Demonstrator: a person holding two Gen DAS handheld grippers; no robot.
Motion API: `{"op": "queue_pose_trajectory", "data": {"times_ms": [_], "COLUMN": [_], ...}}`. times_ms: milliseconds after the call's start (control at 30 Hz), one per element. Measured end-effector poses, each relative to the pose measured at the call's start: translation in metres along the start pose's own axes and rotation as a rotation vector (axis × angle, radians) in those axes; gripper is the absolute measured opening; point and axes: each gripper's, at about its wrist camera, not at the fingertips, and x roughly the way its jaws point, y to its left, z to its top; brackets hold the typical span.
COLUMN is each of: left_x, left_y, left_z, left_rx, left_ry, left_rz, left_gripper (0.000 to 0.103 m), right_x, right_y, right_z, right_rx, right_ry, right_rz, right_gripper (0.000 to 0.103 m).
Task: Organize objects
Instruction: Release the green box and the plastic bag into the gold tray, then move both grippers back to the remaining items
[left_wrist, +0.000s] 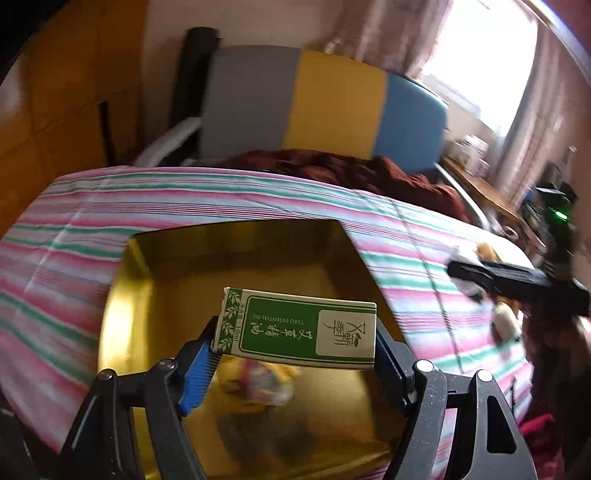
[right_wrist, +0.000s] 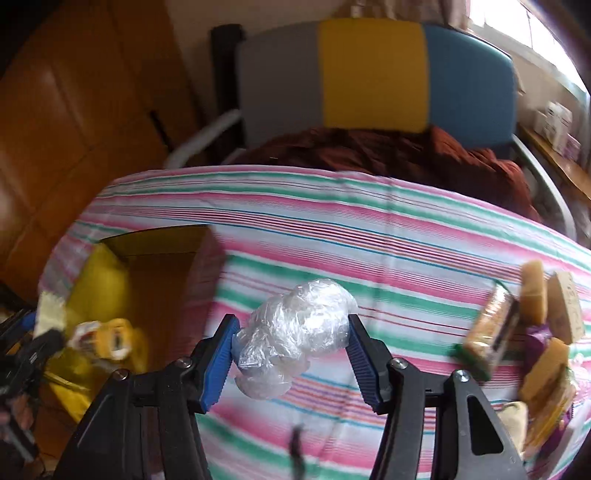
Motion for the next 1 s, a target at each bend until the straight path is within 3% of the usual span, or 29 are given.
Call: {"op": "queue_pose_trajectory", "data": {"times_ms": [233,333,367,567,1000], "left_x": [0.009,0.014,0.014,-0.005,-0.034], "left_y": [0.049,0.063,0.066,0.076,0.069], "left_z": [0.003,0.012,0.015,0.022,-0.008], "left_rx": [-0.068,-0.077,-0.081,-0.092,-0.104], "left_ry": [0.009,0.004,-0.007,-0.072,-0.103], "left_rz": [0.116,0.148,0.159,0.186,0.238], "left_gripper": [0.079,0.1,0.103,0.103,0.103], "right_x": [0.007,0.017,0.018,0.02,-0.002], "right_y": [0.074,0.101,0.107,0.139,0.153], "right_z": [0.003,0.017,0.02,0.039,-0.012], "right_rx": [-0.091,-0.098,-0.099,-0.1,-0.14], "right_ry": [0.001,-0.008,-0.015,-0.073,-0.074], "right_rz": [0.099,0.113,0.12,0.14,0.088], "right_gripper": [0.059,0.059,0.062,0.074,0.079]}}
